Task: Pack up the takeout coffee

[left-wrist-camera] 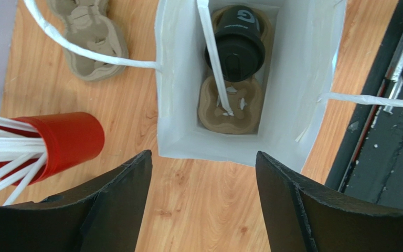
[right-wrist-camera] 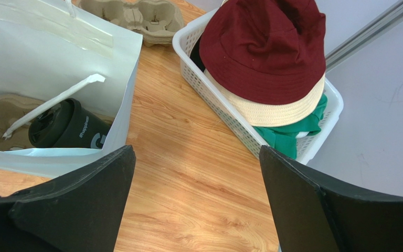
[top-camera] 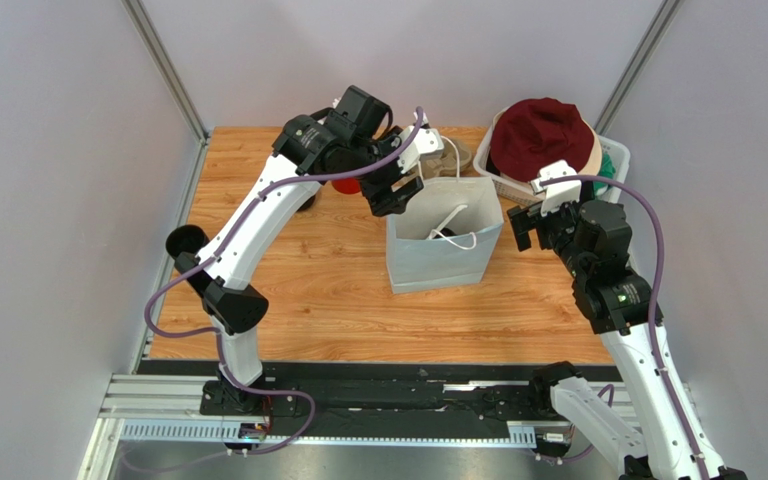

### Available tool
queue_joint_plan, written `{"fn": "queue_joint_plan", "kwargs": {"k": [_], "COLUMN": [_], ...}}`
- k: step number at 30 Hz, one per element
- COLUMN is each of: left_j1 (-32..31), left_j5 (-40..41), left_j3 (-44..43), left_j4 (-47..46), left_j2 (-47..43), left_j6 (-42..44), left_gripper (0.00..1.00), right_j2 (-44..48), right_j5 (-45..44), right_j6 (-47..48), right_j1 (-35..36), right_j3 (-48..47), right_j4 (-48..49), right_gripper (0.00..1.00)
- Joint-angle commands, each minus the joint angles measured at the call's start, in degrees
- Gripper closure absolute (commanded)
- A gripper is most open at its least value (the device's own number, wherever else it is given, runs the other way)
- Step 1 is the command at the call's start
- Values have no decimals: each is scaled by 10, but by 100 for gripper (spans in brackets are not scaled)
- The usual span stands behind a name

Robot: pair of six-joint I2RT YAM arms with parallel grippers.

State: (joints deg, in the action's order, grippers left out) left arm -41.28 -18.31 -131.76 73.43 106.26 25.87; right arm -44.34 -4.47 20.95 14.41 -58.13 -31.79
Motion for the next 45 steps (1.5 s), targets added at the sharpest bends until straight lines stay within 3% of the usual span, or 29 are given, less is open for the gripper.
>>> {"fn": "queue_joint_plan", "kwargs": {"k": [1,7,13,15,16,17,19,22,33,45], "left_j1": [3,82,239,265,267,274,289,289,308,308], "left_j5": [27,21,-5,38,99,127,180,245,283,216], "left_j3": [-22,58,303,420,502,546,606,622,713,697], "left_j4": [-27,-69,-200,-287,-320,-391,-426,-403,-435,-406], "left_j2": [-61,-185,-386,-480,-516,-552,-633,-647,-753,-742], "left_j6": [-9,-38,-96,-128,-140,-150,-175,-164,-141,-151], "left_gripper": [16,4,1,1,1,1,1,1,2,4], "right_j2": [7,18,28,30,30,31,30,32,59,74], "right_j5": [3,3,6,9,10,10,1,-20,-108,-164], "right_j6": [-13,-25,-30,-32,-31,-32,-36,-57,-112,-123], "right_j1": [-3,-4,-6,-6,-5,-6,-6,-6,-5,-4], "right_j3": [11,19,26,28,27,27,23,13,-14,-20], "right_j4": [37,50,59,61,62,63,64,64,76,86], "right_gripper": [5,4,4,1,1,1,1,1,1,1]}}
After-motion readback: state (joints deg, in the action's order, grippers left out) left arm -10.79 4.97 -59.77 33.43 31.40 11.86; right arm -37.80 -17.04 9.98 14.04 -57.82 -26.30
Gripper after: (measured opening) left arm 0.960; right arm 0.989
